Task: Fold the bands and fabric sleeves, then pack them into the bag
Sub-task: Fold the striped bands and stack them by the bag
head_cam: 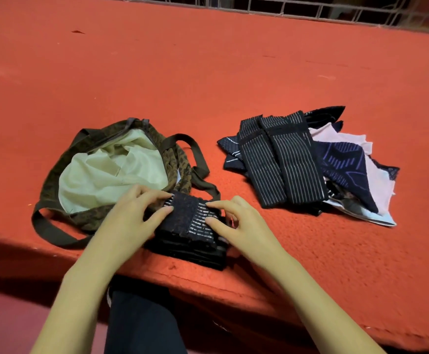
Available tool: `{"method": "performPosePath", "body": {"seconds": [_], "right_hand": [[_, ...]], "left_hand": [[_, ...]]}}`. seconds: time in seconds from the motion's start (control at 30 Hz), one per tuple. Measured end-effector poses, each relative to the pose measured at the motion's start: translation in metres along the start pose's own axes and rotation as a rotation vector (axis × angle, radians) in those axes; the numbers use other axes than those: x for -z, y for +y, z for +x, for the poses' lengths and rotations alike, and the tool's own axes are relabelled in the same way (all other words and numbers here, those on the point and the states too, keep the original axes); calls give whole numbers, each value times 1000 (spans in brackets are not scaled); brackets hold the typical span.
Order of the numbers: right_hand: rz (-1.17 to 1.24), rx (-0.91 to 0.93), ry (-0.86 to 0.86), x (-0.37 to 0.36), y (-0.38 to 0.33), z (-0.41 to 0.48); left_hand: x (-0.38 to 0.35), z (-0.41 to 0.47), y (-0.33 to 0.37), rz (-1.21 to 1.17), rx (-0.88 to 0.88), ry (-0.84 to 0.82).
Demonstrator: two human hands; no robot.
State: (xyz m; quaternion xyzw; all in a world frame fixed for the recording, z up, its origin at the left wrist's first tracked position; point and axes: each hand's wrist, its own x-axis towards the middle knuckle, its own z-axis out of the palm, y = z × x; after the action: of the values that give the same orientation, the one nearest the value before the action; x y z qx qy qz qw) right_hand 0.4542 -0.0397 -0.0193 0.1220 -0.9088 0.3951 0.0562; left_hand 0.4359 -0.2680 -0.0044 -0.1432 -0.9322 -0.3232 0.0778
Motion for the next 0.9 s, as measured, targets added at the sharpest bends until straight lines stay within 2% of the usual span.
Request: {"method": "performPosePath", "body": {"seconds": [0.2,0.5,0.7,0.9], "right_hand": [[-130,26,20,74,9,49],[-376,-105,18,171,53,156],[-372,-219,-37,184,95,239],[-407,-325,-130,168,139,313]], "left_hand": [[32,82,43,168,-135,-94],[-42,243,77,329,-270,-267],[-91,323,69,355,-236,-286],[-143,393,46,297,-161,-276]]}}
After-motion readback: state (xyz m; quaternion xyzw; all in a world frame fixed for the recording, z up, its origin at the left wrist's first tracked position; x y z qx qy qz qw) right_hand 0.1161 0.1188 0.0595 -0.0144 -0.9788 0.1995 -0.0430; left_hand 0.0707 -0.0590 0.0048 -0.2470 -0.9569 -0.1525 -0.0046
